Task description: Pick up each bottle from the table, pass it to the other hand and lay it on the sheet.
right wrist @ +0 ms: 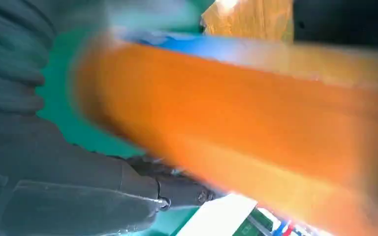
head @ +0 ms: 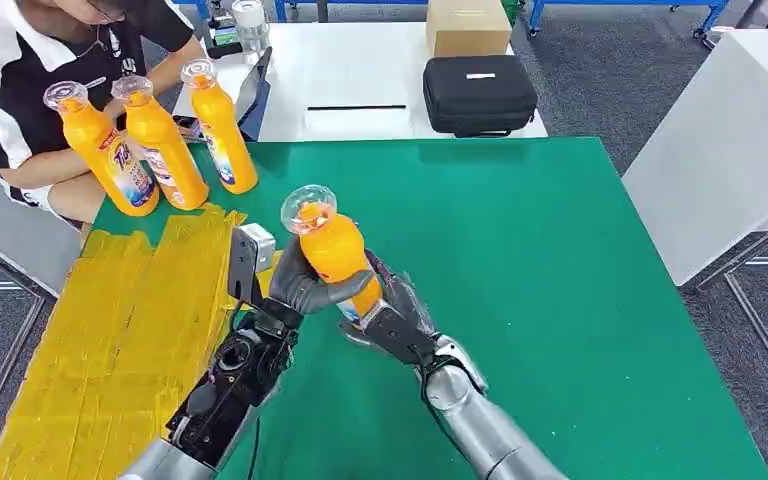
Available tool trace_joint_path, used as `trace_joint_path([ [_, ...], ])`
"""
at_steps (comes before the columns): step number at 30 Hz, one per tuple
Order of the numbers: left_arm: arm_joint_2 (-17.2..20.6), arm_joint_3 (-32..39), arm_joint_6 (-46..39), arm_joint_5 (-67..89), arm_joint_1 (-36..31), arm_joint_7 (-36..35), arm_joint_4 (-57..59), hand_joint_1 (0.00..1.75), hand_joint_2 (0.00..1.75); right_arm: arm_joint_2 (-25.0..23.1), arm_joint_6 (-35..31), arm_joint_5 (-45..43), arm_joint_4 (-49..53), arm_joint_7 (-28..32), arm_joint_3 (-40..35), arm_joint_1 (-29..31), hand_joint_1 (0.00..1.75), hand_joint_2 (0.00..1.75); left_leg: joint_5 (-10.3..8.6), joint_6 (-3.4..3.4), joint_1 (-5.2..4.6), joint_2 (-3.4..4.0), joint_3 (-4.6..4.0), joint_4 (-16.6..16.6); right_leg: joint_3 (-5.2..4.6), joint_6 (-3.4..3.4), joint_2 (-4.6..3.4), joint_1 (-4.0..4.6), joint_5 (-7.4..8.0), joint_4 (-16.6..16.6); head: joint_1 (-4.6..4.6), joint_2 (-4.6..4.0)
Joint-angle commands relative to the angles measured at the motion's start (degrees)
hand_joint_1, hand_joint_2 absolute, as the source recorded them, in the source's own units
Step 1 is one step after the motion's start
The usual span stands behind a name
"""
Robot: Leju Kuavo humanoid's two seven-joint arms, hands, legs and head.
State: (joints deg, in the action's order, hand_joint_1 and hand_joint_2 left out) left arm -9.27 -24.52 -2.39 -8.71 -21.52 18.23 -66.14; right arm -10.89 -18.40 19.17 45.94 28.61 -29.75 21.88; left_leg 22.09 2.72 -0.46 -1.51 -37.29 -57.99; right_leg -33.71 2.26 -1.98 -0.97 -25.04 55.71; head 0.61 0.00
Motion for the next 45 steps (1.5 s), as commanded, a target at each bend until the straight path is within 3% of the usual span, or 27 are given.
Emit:
trace_joint_path([
  [1,2.20,3.27,-14.78,15.10,-1.56,3.36,-0.21,1.75,1.75,4.89,0.82,-2.32,15.75,-0.97,3.10,-5.69,0.00,1.75,0.15,-0.18,0.07,-0.04,0.28,-0.02,0.35,-0.11,0.30,0.11,-0.15,-0.03,0.00,0.00],
  [12,2.02,3.20,-14.73,15.19,-1.52,3.35,-0.18,1.75,1.75,4.68,0.88,-2.28,15.60,-1.06,3.01,-5.63,0.00,1.75,0.13,-0.15,0.05,0.09,0.23,-0.01,0.26,-0.09,0.13,0.08,-0.09,-0.03,0.00,0.00],
  [13,2.07,3.39,-17.64,18.00,-1.47,3.45,-0.11,1.75,1.75,4.52,0.48,-2.56,16.13,-0.71,3.66,-6.00,0.00,1.75,0.10,-0.13,0.03,0.07,0.18,0.00,0.21,-0.08,0.11,0.06,-0.07,-0.03,0.00,0.00],
  [14,2.27,4.36,-18.53,18.86,-0.98,3.49,-0.54,1.75,1.75,5.02,-0.27,-2.62,18.26,-0.51,4.22,-7.11,0.00,0.00,0.17,-0.19,0.05,0.11,0.33,-0.01,0.36,-0.12,0.16,0.09,-0.13,-0.03,0.00,0.00],
  [18,3.20,7.91,-18.99,19.37,0.92,4.84,-2.18,1.75,1.75,6.65,-0.16,-4.20,26.80,-1.42,6.50,-11.60,0.00,0.00,0.14,-0.15,0.02,0.04,0.26,0.03,0.29,-0.09,0.17,0.05,-0.12,-0.05,0.00,0.00],
  [22,5.16,7.55,-25.30,32.85,0.95,3.77,-2.37,1.75,1.75,7.79,0.47,-6.90,34.82,-3.18,9.23,-15.47,0.00,0.00,0.27,-0.21,0.06,0.07,0.44,-0.03,0.49,-0.13,0.24,0.12,-0.24,-0.04,0.00,0.00],
  [25,7.07,6.12,-30.13,52.58,0.87,-1.63,-1.81,1.75,1.75,8.39,1.36,-8.42,38.94,-4.71,10.55,-18.19,0.00,0.00,0.14,-0.15,0.02,0.02,0.24,0.01,0.27,-0.10,0.20,0.06,-0.14,-0.03,0.02,0.00],
  [26,8.40,5.77,-32.16,74.00,0.60,-11.13,-0.47,1.75,1.75,8.46,3.15,-10.63,40.17,-6.01,11.32,-18.97,0.00,0.00,0.23,-0.21,0.05,0.07,0.38,-0.01,0.42,-0.13,0.23,0.10,-0.20,-0.04,-0.02,0.00],
  [27,8.45,5.76,-32.08,79.29,0.64,-13.45,-0.12,1.75,1.75,8.54,3.82,-11.32,40.36,-6.40,11.46,-18.95,0.00,0.00,0.16,-0.17,0.05,0.00,0.26,0.01,0.32,-0.10,0.23,0.08,-0.15,-0.05,0.00,0.00],
  [28,8.58,5.83,-29.80,87.21,0.42,-16.79,1.34,1.75,1.75,8.45,5.00,-12.43,40.36,-6.78,11.70,-18.70,0.00,1.75,0.11,-0.14,0.03,0.06,0.17,0.02,0.18,-0.09,0.12,0.05,-0.09,-0.05,0.00,0.00],
  [31,8.15,5.74,-25.29,98.15,-0.76,-21.02,5.93,1.75,1.75,7.23,6.87,-12.72,40.74,-7.05,12.48,-18.69,0.00,1.75,0.07,-0.11,0.00,0.05,0.14,0.05,0.13,-0.07,0.09,0.02,-0.06,-0.06,0.00,0.00],
  [38,9.19,2.50,-20.85,98.71,-4.21,-29.03,14.35,1.75,1.75,6.24,8.41,-9.09,44.65,-9.60,11.93,-19.10,0.00,1.75,0.21,-0.24,0.06,0.12,0.38,0.01,0.38,-0.16,0.20,0.11,-0.17,-0.04,0.00,0.00],
  [45,8.23,6.74,-20.92,98.71,-5.93,-28.08,23.57,1.75,1.75,6.41,8.96,-5.10,45.66,-10.48,11.48,-19.86,0.00,1.75,0.21,-0.20,0.05,0.19,0.42,0.04,0.40,-0.12,0.09,0.09,-0.13,-0.09,-0.02,0.00],
])
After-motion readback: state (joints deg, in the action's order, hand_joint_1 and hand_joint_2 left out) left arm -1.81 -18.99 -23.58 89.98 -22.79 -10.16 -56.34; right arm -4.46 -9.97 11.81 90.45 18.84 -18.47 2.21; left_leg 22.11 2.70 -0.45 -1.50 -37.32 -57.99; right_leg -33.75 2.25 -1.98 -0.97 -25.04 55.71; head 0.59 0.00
